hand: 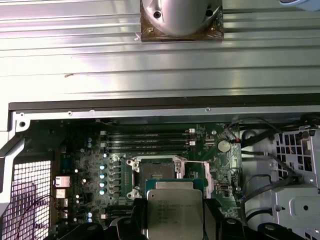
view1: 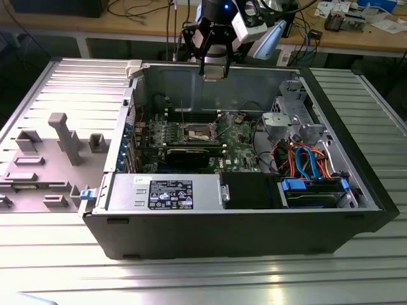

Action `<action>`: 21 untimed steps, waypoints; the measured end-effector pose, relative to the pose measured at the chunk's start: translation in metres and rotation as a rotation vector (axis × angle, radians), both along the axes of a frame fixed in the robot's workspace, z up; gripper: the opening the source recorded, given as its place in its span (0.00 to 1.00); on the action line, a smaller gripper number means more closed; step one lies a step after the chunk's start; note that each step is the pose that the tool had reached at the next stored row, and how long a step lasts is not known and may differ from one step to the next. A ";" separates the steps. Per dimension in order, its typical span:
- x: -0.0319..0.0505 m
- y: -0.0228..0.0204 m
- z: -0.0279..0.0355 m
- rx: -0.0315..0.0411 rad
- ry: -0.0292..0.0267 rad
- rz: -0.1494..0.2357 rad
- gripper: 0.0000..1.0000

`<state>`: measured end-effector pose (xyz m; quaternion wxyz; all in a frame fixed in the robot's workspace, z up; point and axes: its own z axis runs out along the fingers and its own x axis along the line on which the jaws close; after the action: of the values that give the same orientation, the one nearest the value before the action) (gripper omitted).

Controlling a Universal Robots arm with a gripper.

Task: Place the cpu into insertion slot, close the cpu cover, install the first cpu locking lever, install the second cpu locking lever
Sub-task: 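Place the cpu into insertion slot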

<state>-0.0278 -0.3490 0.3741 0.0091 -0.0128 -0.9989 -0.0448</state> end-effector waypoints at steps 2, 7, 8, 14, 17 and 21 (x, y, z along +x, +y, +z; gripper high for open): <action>0.0000 -0.0006 -0.0001 0.0001 -0.0001 0.000 0.55; 0.0000 -0.0011 -0.0002 0.0002 -0.0001 -0.018 0.55; 0.0000 -0.0015 -0.0003 0.0001 -0.0001 -0.021 0.55; 0.0000 -0.0015 -0.0003 0.0001 -0.0001 -0.051 0.55; 0.0000 -0.0016 -0.0003 0.0001 -0.0001 -0.052 0.55; 0.0000 -0.0015 -0.0003 0.0001 -0.0001 -0.052 0.55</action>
<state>-0.0278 -0.3506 0.3738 0.0079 -0.0388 -0.9982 -0.0450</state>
